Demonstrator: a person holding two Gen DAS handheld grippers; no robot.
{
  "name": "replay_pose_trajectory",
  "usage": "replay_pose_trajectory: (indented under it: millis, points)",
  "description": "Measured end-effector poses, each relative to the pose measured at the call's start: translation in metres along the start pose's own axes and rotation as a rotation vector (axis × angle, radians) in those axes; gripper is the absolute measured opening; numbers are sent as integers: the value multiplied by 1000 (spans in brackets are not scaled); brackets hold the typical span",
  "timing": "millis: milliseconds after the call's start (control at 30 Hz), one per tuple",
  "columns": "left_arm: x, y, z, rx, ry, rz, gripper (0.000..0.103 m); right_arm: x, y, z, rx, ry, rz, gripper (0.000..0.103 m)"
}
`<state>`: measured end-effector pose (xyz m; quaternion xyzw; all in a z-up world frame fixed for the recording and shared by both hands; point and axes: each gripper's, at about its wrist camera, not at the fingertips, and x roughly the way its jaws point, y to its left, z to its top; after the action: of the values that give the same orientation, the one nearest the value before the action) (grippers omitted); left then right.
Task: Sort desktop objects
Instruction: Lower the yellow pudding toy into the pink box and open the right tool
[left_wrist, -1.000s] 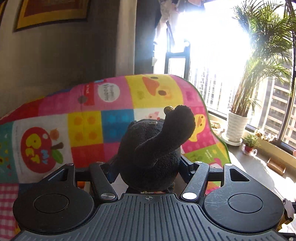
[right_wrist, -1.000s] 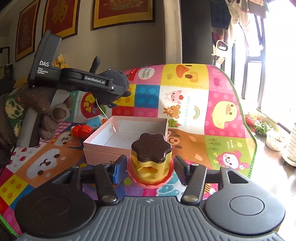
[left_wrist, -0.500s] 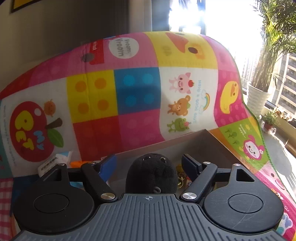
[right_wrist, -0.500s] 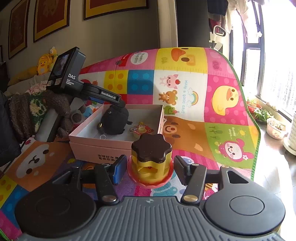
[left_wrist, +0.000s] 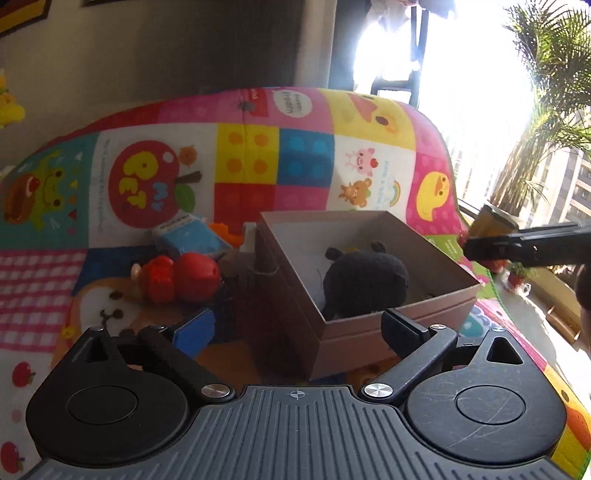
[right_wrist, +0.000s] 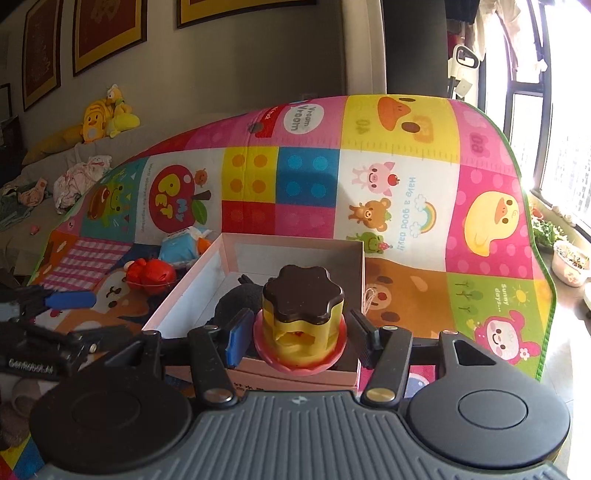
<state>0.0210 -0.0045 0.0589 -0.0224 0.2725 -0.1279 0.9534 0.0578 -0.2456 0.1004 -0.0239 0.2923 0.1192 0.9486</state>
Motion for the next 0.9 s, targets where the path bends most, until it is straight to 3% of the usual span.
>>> replay_pose_trajectory:
  millis: [133, 367, 500, 667, 900]
  points:
    - [-20, 10, -28, 3, 6, 35, 100, 24, 2, 21, 7, 50, -34, 56]
    - [-33, 43, -36, -129, -29, 53, 101, 51, 3, 27, 2, 183, -53, 57]
    - [-32, 56, -44, -182, -21, 49, 102, 43, 5, 31, -3, 169, -57, 68]
    - [-28, 67, -51, -221, -10, 57, 102, 36, 19, 39, -36, 164, -59, 69]
    - [-29, 92, -48, -269, -52, 209, 103, 50, 79, 53, -107, 198, 52, 70]
